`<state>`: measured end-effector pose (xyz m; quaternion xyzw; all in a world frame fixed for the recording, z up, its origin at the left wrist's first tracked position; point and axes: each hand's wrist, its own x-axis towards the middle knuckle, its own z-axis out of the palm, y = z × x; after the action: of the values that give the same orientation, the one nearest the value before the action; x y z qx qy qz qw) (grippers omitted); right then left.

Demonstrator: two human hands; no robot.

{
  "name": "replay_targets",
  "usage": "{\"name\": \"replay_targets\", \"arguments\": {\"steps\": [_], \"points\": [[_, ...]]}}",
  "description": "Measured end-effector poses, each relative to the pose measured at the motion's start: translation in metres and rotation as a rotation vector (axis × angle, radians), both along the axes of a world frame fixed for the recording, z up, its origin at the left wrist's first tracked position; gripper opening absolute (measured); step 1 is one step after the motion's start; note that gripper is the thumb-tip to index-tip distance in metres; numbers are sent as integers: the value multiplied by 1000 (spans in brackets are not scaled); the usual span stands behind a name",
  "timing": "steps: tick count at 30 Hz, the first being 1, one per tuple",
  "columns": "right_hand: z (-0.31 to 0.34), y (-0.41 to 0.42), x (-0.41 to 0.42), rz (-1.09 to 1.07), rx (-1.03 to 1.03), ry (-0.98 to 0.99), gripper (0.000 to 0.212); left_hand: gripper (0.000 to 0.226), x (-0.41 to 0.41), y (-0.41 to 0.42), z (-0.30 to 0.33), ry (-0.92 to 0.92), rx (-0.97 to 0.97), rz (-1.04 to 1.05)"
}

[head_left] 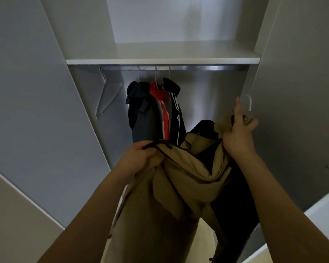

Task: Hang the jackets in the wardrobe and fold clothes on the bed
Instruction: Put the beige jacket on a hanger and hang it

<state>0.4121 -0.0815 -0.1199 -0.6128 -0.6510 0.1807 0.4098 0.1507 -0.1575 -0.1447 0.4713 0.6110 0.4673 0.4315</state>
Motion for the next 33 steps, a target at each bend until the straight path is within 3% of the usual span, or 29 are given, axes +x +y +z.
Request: {"name": "replay_targets", "arguments": {"steps": [2, 5, 9, 14, 17, 19, 22, 25, 27, 29, 31, 33], "points": [[-11, -7, -7, 73, 61, -75, 88, 28, -1, -2, 3, 63, -8, -21], [-30, -8, -10, 123, 159, -104, 41, 27, 7, -4, 4, 116, -91, -98], [-42, -10, -10, 57, 83, -162, 13, 19, 6, -7, 3, 83, -145, -96], [-49, -19, -14, 144, -71, -353, 34, 19, -7, -6, 4, 402, -9, -200], [-53, -23, -21, 238, -34, -261, 26, 17, 0, -3, 5, 582, 66, -230], [-53, -29, -27, 341, -92, -166, 46, 16, 3, -4, 5, 616, 85, -261], [-47, -35, -33, 456, -189, 1, 56, 17, 6, -9, 7, 615, 132, -270], [-44, -38, -41, 530, -186, 2, 32, 12, 10, -14, 11, 559, 109, -270], [-44, -41, -47, 589, -178, -34, 14, 10, 10, -18, 16, 353, 30, -262], [-43, -43, -50, 651, -190, -39, 25, 17, 5, -21, 19, 161, -23, -263], [-43, -45, -51, 708, -222, -42, 38, 20, 0, -24, 19, 128, -70, -298], [-47, -46, -54, 755, -265, -59, 38, 19, -3, -27, 17, 144, -91, -353]]}}
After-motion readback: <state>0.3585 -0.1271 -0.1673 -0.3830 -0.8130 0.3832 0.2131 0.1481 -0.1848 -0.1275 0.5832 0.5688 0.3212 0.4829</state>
